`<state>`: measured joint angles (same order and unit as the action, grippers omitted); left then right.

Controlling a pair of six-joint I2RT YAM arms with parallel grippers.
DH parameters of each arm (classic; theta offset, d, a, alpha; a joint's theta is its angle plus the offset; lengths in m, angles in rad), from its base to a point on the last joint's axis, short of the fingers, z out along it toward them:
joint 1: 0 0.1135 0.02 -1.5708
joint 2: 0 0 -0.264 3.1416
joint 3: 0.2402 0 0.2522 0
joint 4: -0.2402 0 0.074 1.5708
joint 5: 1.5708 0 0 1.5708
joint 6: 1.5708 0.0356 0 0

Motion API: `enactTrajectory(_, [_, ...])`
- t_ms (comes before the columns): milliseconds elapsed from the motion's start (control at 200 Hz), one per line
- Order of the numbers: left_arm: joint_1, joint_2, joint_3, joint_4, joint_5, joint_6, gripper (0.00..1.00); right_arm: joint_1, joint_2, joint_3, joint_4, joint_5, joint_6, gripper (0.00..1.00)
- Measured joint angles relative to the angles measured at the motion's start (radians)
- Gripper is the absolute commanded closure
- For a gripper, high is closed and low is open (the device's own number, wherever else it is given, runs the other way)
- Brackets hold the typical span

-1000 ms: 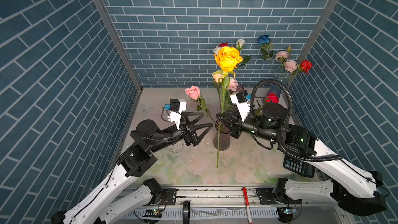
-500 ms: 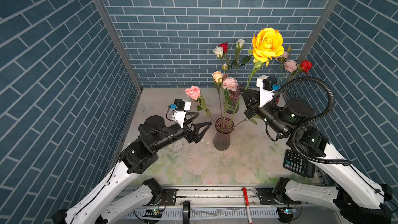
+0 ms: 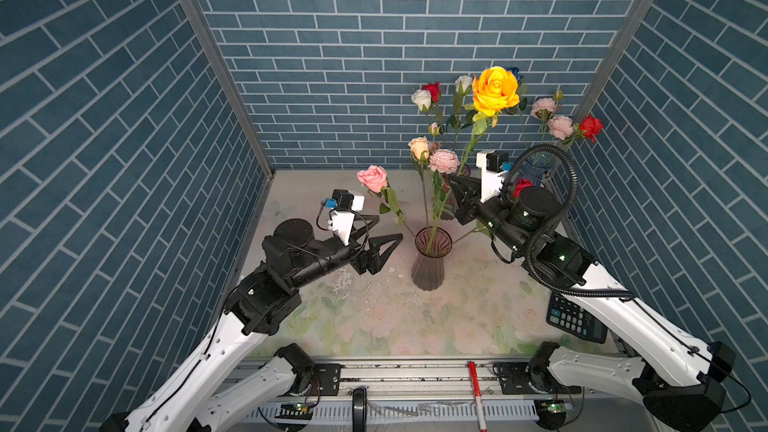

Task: Arrange the flowers into the vase
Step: 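Lower the orange rose stem into the dark mauve vase with the right gripper, then open the right gripper and draw it back from the vase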

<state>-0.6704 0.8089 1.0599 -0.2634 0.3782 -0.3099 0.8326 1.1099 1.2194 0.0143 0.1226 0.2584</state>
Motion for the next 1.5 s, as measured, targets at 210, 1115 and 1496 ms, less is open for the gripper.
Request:
enactTrajectory(210, [0.005,-0.014,-0.012,0.003,0.019,-0.006,0.14,-0.001,-0.003,-0.135,0.066,0.005,0.094,1.0])
enactTrajectory(1115, [0.01,-0.042,-0.012,0.001,0.037,-0.041,0.14,-0.001,-0.068,-0.051,-0.186,0.112,0.181,0.01])
enactTrajectory(1496, [0.01,-0.052,-0.012,0.027,0.048,-0.072,0.14,-0.003,0.051,0.432,-0.544,0.116,0.066,0.01])
